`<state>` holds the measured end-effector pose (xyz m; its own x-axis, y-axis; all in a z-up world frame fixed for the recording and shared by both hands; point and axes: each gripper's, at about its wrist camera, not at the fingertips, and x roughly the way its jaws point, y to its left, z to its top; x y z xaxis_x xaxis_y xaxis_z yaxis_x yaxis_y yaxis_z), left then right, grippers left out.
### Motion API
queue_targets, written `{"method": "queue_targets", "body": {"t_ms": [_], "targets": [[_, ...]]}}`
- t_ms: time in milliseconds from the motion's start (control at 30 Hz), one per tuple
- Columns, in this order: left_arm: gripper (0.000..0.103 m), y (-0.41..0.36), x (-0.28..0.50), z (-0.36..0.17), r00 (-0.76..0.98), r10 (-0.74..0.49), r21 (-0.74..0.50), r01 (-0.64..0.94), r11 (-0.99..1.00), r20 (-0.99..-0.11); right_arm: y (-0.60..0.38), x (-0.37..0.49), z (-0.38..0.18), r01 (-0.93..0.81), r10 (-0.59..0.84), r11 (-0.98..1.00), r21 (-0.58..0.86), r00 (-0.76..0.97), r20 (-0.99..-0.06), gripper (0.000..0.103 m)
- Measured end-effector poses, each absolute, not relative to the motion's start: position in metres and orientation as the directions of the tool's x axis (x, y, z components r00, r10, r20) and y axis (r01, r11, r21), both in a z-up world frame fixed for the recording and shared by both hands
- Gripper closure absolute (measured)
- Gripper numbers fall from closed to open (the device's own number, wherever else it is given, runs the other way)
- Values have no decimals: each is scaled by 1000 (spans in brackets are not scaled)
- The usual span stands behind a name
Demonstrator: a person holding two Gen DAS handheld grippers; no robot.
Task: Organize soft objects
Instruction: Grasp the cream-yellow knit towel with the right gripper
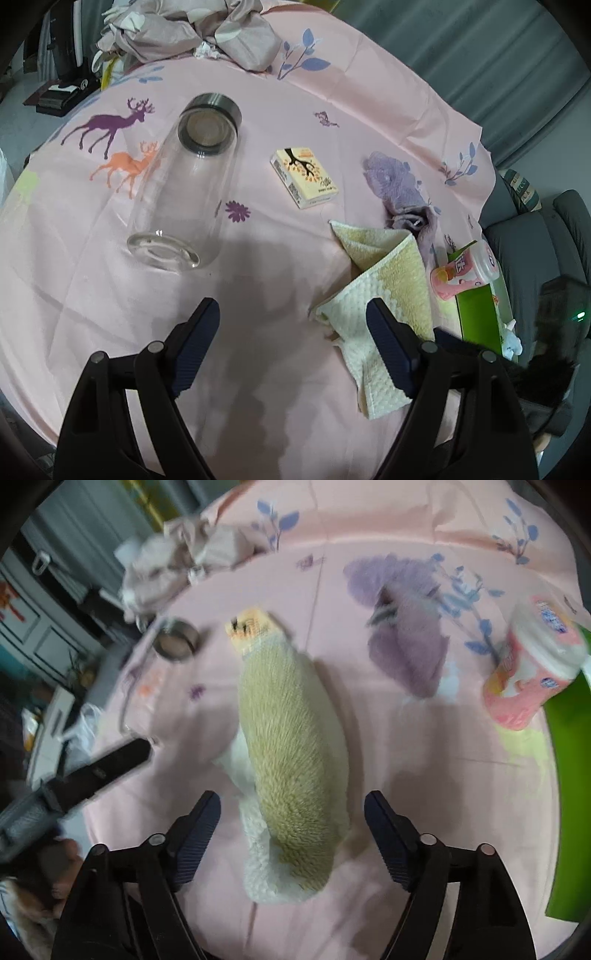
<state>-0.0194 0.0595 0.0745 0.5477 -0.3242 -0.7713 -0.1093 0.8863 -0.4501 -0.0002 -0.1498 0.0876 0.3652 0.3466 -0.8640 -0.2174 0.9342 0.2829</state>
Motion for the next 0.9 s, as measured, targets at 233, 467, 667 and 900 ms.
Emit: {"method": "queue_targets", "body": {"t_ms": [233,467,667,900], "targets": [[23,34,-24,68,489,-373,-459,-66,886,-789,-187,0,100,-130,385,921,366,439,-812,18],[23,2,-26,51,401,-419,-462,-11,887,-815,-192,4,92,-113,426,901,418,411,-806,18],[23,-10,-24,41,351,-452,-478,16,878,-820,-185,10,71,-112,457,887,448,348,-818,26],[35,-16,-17,28,351,-457,-483,16,875,-817,-174,17,51,-137,503,864,485,277,-819,59]]}}
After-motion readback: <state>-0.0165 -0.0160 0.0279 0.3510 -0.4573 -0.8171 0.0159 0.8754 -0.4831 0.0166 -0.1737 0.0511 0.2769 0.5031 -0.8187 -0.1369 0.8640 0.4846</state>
